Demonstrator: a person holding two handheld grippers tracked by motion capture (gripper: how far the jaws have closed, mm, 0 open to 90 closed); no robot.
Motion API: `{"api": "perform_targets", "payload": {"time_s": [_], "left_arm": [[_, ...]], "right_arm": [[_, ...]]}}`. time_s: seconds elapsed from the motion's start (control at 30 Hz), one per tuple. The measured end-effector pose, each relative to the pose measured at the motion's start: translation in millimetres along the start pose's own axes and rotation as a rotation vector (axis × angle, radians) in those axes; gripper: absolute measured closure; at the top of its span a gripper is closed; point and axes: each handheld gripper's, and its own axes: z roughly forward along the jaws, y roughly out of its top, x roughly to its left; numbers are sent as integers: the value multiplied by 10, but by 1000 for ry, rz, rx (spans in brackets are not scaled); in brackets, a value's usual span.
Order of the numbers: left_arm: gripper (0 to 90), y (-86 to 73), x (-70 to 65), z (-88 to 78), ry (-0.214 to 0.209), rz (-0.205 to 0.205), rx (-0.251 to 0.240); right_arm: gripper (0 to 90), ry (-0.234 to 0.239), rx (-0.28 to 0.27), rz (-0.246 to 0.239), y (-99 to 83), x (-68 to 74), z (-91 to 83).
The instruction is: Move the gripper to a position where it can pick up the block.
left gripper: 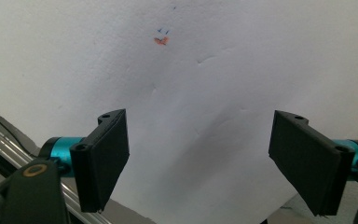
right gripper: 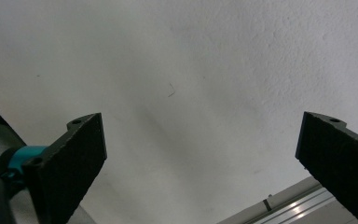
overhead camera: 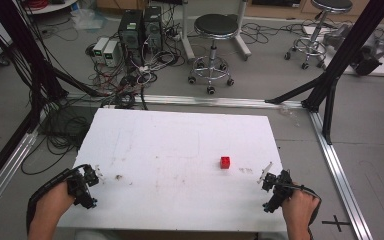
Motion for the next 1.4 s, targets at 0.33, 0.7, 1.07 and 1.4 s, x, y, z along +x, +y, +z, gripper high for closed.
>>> {"api": "perform_targets", "payload": {"time_s": [0.33,0.7,1.07,1.4], "left_arm": [[203,11,-2,-36,2,0,-8],[203,-13,22,-28,6,-22,-19],[204,-11,16,-52,4,-20,-28],[204,13,-4,-26,-7,-13,-34]], "right_arm": [[8,-9,-26,11,-27,-5,-33],[9,-70,-106,4,-72,-19,-80],[9,-49,-183,43,-301,-401,-127],[9,-43,-198,-22,-171,-763,-349]]}}
